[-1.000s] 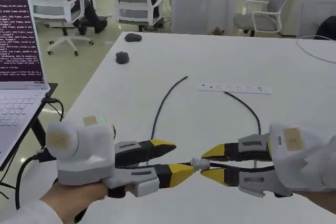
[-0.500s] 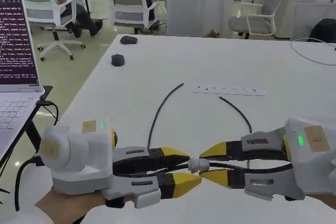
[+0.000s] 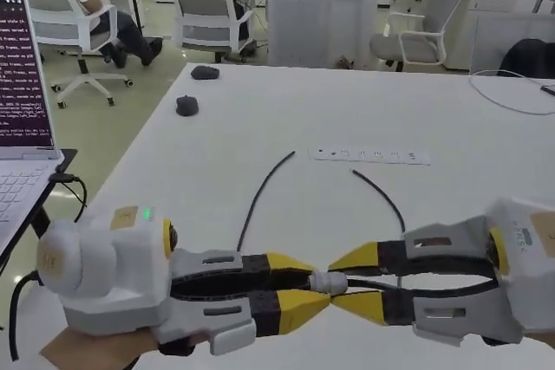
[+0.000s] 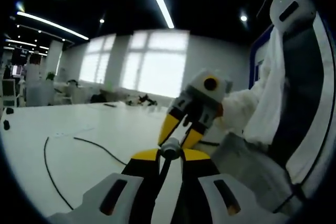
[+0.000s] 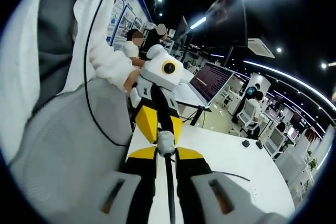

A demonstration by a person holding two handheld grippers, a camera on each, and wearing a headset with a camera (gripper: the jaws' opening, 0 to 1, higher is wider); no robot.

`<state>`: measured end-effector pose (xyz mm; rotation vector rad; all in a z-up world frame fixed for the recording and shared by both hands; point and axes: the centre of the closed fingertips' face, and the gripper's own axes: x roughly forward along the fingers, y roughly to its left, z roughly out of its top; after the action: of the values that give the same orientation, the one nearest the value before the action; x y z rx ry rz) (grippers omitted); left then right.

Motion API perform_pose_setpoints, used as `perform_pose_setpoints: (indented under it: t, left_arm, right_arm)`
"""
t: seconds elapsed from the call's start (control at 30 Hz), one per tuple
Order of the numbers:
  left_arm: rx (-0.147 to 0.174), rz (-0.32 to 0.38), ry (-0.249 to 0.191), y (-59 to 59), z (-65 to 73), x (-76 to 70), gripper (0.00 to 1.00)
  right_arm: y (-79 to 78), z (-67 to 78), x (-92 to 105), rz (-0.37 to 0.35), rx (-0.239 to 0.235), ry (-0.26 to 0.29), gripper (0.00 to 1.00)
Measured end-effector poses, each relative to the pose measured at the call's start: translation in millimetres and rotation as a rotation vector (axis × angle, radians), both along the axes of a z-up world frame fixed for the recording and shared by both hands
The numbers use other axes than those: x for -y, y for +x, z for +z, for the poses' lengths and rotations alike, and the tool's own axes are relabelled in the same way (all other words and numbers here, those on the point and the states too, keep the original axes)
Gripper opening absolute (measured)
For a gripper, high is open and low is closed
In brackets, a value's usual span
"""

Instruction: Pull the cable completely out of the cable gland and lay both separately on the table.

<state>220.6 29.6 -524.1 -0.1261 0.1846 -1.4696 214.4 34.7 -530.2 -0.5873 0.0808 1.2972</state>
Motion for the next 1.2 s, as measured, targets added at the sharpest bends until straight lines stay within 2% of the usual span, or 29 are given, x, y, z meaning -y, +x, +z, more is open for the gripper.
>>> perform_pose_setpoints:
  t: [0.03, 0.07, 0.1, 0.13, 0.17, 0.2, 0.23, 0.27, 0.3, 0.33, 0.4, 0.5, 0.57, 0.73, 0.87, 0.97, 1.03, 1.07, 1.1, 1.2]
  left_arm:
    - [0.008, -0.004, 0.011, -0.7, -0.2, 0.2, 0.16]
    - [0.051, -0.007, 0.041, -0.2, -1.7, -0.5, 0.16]
    - [0.078, -0.006, 0.044, -1.4, 0.0, -0.7, 0.15]
    - [0.073, -0.008, 0.043, -2.7, 0.6, -1.0, 0.15]
    - [0.043, -0.01, 0.037, -2.6, 2.1, -1.9, 0.15]
    - [0.007, -0.016, 0.019, -3.6, 4.9, -2.0, 0.15]
    - [0.004, -0.021, 0.009, -2.9, 7.2, -2.7, 0.15]
    - [0.027, -0.028, -0.004, -4.3, 10.1, -3.0, 0.15]
    - [0.036, -0.031, -0.02, -5.5, 13.4, -3.0, 0.15]
    - [0.036, -0.041, -0.037, -7.6, 16.8, -3.1, 0.15]
    - [0.04, -0.057, -0.06, -10.7, 21.0, -2.2, 0.15]
    - [0.055, -0.065, -0.068, -12.6, 22.8, -1.3, 0.15]
    - [0.07, -0.065, -0.07, -12.9, 23.7, -1.0, 0.15]
    - [0.085, -0.069, -0.1, -14.2, 30.3, -2.6, 0.15]
    - [0.084, -0.064, -0.109, -13.0, 32.0, -3.5, 0.15]
    - [0.079, -0.062, -0.107, -12.8, 31.2, -3.3, 0.15]
    - [0.055, -0.06, -0.103, -12.4, 30.3, -3.0, 0.15]
    - [0.014, -0.065, -0.109, -13.7, 30.9, -3.1, 0.15]
    - [-0.014, -0.068, -0.106, -14.2, 30.2, -2.9, 0.15]
    - [-0.055, -0.07, -0.078, -12.0, 24.0, -2.2, 0.15]
  right_arm:
    - [-0.4, -0.3, -0.4, 0.001, -0.004, -0.001, 0.11]
    - [-0.4, -0.5, -0.5, -0.001, -0.006, -0.001, 0.11]
    - [-0.1, -0.5, -1.3, 0.002, -0.02, 0.003, 0.12]
    - [-2.9, -0.3, -2.3, 0.002, -0.064, 0.026, 0.12]
    - [-3.2, 2.1, -2.6, -0.001, -0.105, 0.057, 0.12]
    - [-4.0, 5.6, -2.9, 0.006, -0.126, 0.088, 0.12]
    - [-4.8, 8.9, -2.2, 0.008, -0.165, 0.123, 0.13]
    - [-7.0, 15.0, -1.2, 0.01, -0.254, 0.191, 0.13]
    - [-6.6, 15.8, 0.9, 0.004, -0.303, 0.219, 0.14]
    - [-8.1, 20.8, 2.8, 0.01, -0.367, 0.275, 0.16]
    - [-10.5, 25.8, 6.1, 0.016, -0.464, 0.336, 0.2]
    - [-15.0, 35.2, 6.0, 0.044, -0.52, 0.409, 0.15]
    - [-18.5, 38.8, 5.1, 0.06, -0.549, 0.441, 0.13]
    - [-19.3, 32.3, 3.6, 0.058, -0.586, 0.45, 0.12]
    - [-19.4, 36.3, 1.6, 0.05, -0.611, 0.472, 0.12]
    - [-19.1, 35.7, 1.2, 0.036, -0.634, 0.463, 0.11]
    - [-20.0, 34.8, 0.8, 0.032, -0.626, 0.463, 0.11]
    - [-20.4, 35.1, 0.7, 0.034, -0.63, 0.471, 0.11]
    - [-21.3, 34.9, 1.0, 0.035, -0.634, 0.475, 0.1]
    - [-21.0, 28.7, -0.2, 0.022, -0.639, 0.474, 0.1]
